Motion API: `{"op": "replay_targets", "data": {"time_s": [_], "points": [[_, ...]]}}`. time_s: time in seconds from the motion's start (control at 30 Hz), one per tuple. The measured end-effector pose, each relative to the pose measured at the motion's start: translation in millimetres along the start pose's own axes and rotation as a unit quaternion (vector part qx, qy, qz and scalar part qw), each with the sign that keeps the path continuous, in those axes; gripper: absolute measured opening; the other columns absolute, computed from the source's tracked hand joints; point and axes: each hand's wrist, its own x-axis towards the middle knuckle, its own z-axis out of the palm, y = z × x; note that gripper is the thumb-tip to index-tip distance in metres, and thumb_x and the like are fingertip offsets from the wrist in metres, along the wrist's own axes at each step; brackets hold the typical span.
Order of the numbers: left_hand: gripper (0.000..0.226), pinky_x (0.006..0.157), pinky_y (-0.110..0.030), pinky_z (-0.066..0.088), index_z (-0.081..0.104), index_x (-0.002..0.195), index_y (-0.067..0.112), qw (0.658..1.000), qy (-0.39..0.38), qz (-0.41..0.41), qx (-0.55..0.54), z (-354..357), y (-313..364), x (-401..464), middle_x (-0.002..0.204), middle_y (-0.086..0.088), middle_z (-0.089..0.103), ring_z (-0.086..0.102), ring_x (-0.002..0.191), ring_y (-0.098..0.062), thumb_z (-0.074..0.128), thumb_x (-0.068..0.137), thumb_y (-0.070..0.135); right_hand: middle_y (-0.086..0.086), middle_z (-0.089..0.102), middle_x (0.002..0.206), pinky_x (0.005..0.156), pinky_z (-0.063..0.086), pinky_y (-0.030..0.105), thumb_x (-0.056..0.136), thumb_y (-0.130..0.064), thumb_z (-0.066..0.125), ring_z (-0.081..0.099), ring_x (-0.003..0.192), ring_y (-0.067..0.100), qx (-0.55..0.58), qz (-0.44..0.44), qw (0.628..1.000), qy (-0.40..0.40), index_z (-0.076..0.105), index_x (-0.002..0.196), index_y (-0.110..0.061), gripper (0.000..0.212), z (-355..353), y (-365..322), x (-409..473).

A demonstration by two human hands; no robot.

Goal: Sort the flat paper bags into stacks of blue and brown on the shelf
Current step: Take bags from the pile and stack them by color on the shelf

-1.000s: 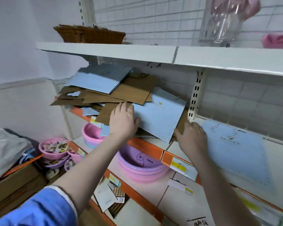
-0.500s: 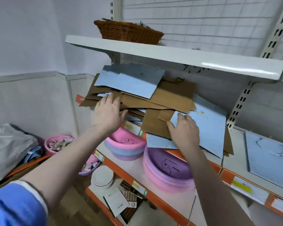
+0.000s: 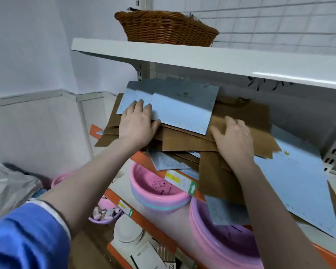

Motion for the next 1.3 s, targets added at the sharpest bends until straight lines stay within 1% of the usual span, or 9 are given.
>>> {"op": "replay_targets", "data": {"time_s": [0.07,0.17,0.33,0.43,0.63,0.9,1.0,1.13,1.3], "points": [[0.059,0.113,-0.039,0.016,0.032,0.144,0.011,1.0,-0.008,0.007,-0.008,4.3,-3.9,17.6,0.152,-0.015,0.026,0.018,0.141,-0.031,0.043,0.096,0.044,0.02,0.045,0.134,0.1,0.032,0.041,0.097,-0.036,0.045,0.04,0.123,0.035,0.012,0.001,1.0,0.002,0.04,0.139,-0.005,0.052,4.0,-7.8,13.5],[0.059,0.114,-0.04,0.015,0.032,0.144,0.011,1.0,-0.011,0.011,-0.014,11.7,-11.1,45.1,0.153,-0.015,0.024,0.017,0.142,-0.031,0.041,0.096,0.044,0.021,0.048,0.127,0.096,0.035,0.041,0.096,-0.035,0.045,0.042,0.119,0.036,0.011,0.009,1.0,-0.002,0.045,0.132,-0.003,0.048,14.2,-18.7,32.6],[0.059,0.11,-0.043,0.024,0.036,0.14,0.009,0.998,-0.026,0.023,-0.045,26.5,-16.1,82.4,0.147,-0.017,0.032,0.026,0.137,-0.033,0.042,0.095,0.047,0.02,0.052,0.118,0.092,0.038,0.041,0.095,-0.038,0.044,0.046,0.111,0.035,-0.013,0.035,0.999,-0.017,0.05,0.123,-0.004,0.045,34.1,-30.1,50.3],[0.06,0.106,-0.043,0.028,0.035,0.139,0.007,0.995,-0.062,0.036,-0.067,31.8,-10.1,102.0,0.143,-0.018,0.035,0.03,0.133,-0.033,0.038,0.096,0.049,0.022,0.054,0.117,0.088,0.039,0.04,0.094,-0.038,0.045,0.047,0.109,0.037,-0.033,0.062,0.997,-0.009,0.05,0.122,-0.002,0.046,41.5,-34.3,53.3],[0.063,0.102,-0.045,0.033,0.035,0.137,0.001,0.985,-0.131,0.057,-0.097,45.8,-4.9,121.1,0.138,-0.024,0.039,0.035,0.128,-0.037,0.033,0.097,0.05,0.019,0.055,0.119,0.089,0.038,0.041,0.094,-0.04,0.049,0.046,0.113,0.037,-0.041,0.109,0.993,-0.008,0.049,0.124,-0.004,0.047,52.3,-45.6,52.5],[0.067,0.1,-0.043,0.032,0.043,0.127,0.0,0.982,-0.103,0.027,-0.155,43.8,-9.1,130.4,0.133,-0.022,0.04,0.034,0.125,-0.036,0.048,0.089,0.055,0.021,0.056,0.11,0.085,0.038,0.039,0.089,-0.032,0.056,0.048,0.106,0.038,0.025,0.181,0.982,0.057,0.054,0.107,0.0,0.037,56.8,-64.7,54.2],[0.066,0.099,-0.04,0.032,0.047,0.119,-0.001,0.976,-0.086,0.018,-0.202,43.0,-13.8,129.1,0.129,-0.021,0.041,0.034,0.123,-0.034,0.055,0.086,0.055,0.021,0.05,0.117,0.084,0.037,0.036,0.089,-0.031,0.057,0.048,0.107,0.038,0.052,0.217,0.973,0.063,0.052,0.112,-0.001,0.038,55.3,-69.2,51.9],[0.065,0.096,-0.037,0.033,0.049,0.116,0.002,0.965,-0.075,0.019,-0.252,39.6,-21.8,125.1,0.126,-0.018,0.042,0.036,0.12,-0.032,0.061,0.082,0.056,0.016,0.045,0.123,0.076,0.031,0.031,0.091,-0.032,0.055,0.05,0.104,0.036,0.089,0.243,0.963,0.075,0.05,0.122,-0.006,0.041,52.7,-76.5,46.0],[0.068,0.091,-0.034,0.035,0.048,0.121,0.004,0.944,-0.085,0.02,-0.318,29.6,-32.6,119.4,0.127,-0.015,0.04,0.04,0.116,-0.029,0.066,0.078,0.053,0.017,0.054,0.118,0.072,0.032,0.03,0.089,-0.034,0.055,0.052,0.099,0.034,0.091,0.244,0.958,0.119,0.054,0.116,-0.008,0.038,52.2,-83.8,33.1]]}}
